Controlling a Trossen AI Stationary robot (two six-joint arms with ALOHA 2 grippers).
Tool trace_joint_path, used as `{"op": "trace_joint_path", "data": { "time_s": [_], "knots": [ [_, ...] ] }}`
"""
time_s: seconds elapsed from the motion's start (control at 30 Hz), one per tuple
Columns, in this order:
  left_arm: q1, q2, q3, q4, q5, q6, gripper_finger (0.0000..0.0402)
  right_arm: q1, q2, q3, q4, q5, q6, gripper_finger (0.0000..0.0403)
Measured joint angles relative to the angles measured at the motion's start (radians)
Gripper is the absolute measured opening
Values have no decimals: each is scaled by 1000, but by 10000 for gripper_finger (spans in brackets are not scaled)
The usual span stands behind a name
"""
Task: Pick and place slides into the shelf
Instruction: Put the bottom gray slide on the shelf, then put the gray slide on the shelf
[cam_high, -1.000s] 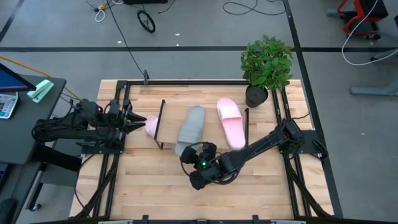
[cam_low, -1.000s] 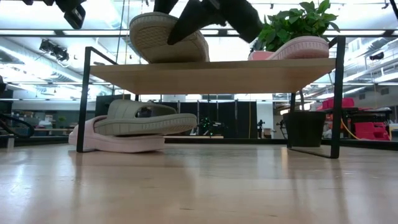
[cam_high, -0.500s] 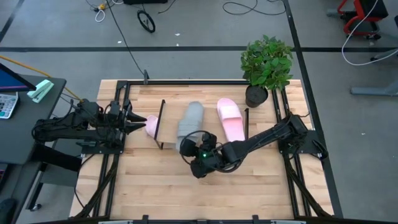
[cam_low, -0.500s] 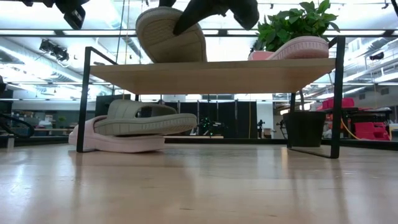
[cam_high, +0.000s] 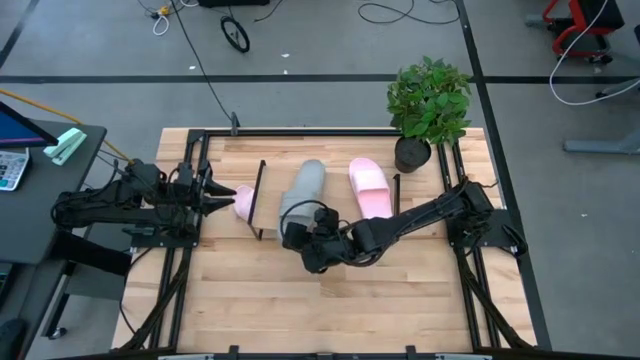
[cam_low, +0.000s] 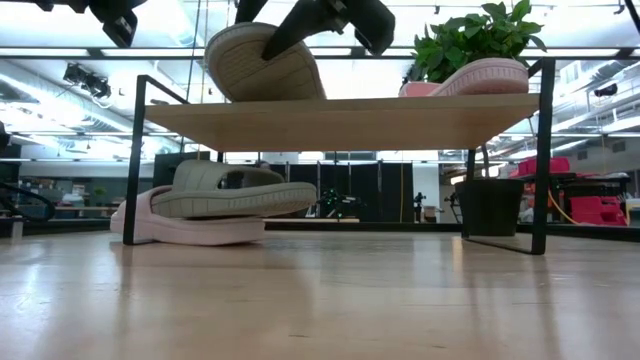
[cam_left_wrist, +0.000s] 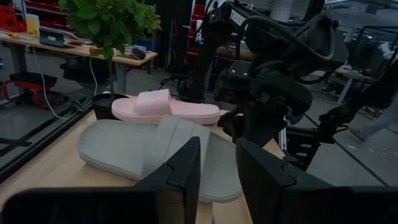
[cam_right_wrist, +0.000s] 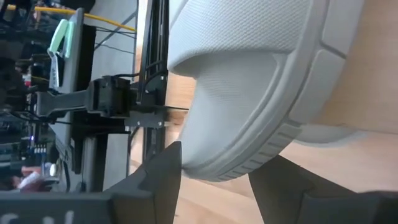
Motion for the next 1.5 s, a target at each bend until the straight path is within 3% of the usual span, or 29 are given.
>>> {"op": "trace_joint_path", "data": {
  "time_s": [0.47, 0.87, 1.23, 1.33, 1.43, 1.5],
  "knots": [
    [0, 1, 0, -19, -1, 14, 107, 4, 0, 0, 58, -2, -68, 183],
    [0, 2, 0, -18, -1, 26, 107, 16, 0, -1, 37, -98, -85, 179],
    [0, 3, 0, -47, -1, 25, 107, 95, 0, -1, 21, -113, 4, 212],
    [0, 3, 0, -62, -1, 23, 107, 168, 7, -1, -46, -29, 160, 211],
    [0, 3, 0, -63, -1, 23, 107, 249, 20, -2, -138, 150, 361, 205],
    [0, 3, 0, -63, -1, 23, 107, 281, 31, -2, -139, 233, 393, 201]
  ]
}}
